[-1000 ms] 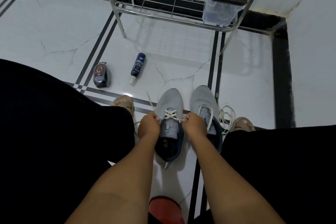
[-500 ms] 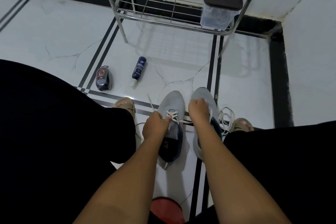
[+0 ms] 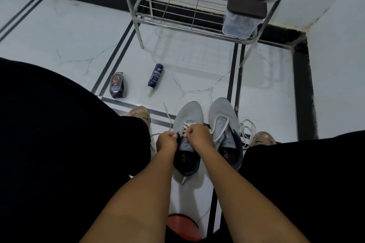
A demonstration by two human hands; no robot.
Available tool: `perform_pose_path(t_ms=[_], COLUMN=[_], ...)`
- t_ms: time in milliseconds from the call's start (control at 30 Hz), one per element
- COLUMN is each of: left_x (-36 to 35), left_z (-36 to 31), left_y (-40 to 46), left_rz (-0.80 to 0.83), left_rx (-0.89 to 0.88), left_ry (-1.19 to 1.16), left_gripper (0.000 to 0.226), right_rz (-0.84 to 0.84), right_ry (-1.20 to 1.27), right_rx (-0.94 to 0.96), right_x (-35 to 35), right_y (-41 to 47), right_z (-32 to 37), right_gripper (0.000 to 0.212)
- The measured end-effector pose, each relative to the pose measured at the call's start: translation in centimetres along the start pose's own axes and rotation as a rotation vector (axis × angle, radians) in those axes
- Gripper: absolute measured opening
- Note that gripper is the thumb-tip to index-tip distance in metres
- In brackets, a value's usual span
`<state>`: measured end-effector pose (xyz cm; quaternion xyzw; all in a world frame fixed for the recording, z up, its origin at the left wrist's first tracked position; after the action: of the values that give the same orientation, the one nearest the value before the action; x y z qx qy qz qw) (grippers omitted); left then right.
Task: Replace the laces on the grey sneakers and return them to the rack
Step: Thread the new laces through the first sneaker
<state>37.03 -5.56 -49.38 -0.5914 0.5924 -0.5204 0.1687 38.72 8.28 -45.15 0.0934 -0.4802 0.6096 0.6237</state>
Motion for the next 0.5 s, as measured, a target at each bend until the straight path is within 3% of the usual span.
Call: perform_pose_path(t_ms=[333, 500], left_x=[-0.2, -0.22], left_z=[-0.17, -0.23], left_y=[-0.46, -0.35], left_rz=[0.011, 0.027], left_rx=[0.004, 0.029], left_ry=[0.052, -0.054], left_gripper=[0.014, 0.014], right_rz=[-0.031, -0.095], right_ry=[-0.088, 0.058], right_rx=[-0.022, -0.043], right_x=[-0.39, -0.76], right_y=[0.14, 0.19], right_z=[-0.29, -0.95], right_gripper=[0.02, 0.016])
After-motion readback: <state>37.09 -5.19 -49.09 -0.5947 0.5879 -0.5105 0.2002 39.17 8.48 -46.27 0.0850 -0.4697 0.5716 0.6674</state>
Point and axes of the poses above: each hand's wrist, its own y-axis towards the middle knuckle, its own x-axis out of the back of the hand, z = x × y, the point moved 7 cm from there along y, towards the middle knuckle, and after that the axes turned 13 degrees about x, right-handed, at the moved point
